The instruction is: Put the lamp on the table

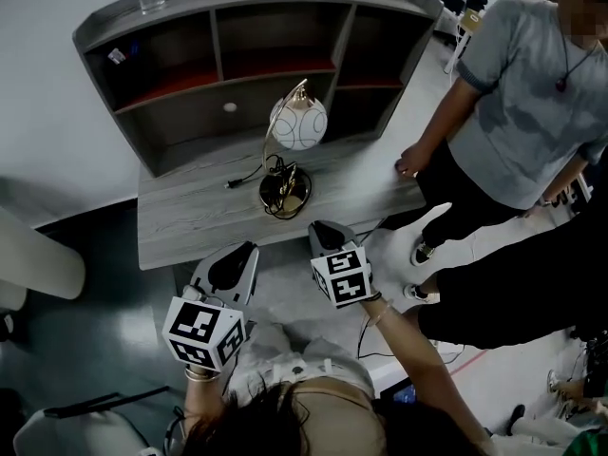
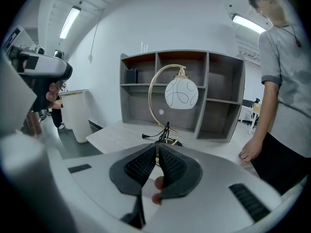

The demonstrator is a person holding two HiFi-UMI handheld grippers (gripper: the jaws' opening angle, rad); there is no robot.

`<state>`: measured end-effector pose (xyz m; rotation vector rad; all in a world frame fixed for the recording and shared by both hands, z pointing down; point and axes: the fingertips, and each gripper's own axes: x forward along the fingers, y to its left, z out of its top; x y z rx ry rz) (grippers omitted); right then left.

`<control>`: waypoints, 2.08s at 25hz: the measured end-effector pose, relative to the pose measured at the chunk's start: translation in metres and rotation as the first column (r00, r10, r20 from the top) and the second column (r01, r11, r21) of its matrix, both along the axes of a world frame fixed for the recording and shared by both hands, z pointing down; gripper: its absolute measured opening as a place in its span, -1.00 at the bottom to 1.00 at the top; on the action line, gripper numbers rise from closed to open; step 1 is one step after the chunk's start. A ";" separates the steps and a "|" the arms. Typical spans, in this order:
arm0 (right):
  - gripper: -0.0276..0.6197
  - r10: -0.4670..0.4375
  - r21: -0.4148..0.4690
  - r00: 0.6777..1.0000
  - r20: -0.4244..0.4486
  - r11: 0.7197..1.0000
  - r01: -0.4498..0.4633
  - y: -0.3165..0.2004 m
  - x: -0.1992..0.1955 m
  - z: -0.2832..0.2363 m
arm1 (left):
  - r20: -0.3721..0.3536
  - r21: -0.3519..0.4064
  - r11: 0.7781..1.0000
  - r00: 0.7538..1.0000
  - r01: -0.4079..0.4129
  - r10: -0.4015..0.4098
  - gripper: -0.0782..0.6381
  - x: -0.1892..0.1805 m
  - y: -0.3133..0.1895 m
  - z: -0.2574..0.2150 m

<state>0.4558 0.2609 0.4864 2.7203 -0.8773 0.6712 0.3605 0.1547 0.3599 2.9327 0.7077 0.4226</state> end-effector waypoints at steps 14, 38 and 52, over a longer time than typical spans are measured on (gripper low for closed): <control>-0.80 -0.065 0.023 0.997 -0.033 0.998 0.065 0.033 -0.039 -0.018 | 0.002 -0.001 1.000 1.000 0.031 -0.031 -0.69 -0.026 0.043 0.001; -0.82 -0.094 0.031 0.995 -0.041 0.995 0.095 0.066 -0.070 -0.019 | 0.016 0.008 0.997 0.997 0.074 -0.074 -0.69 -0.059 0.075 0.006; -0.82 -0.076 0.026 0.997 -0.033 0.997 0.077 0.087 -0.068 -0.010 | 0.019 0.022 0.998 0.998 0.055 -0.056 -0.69 -0.053 0.093 0.013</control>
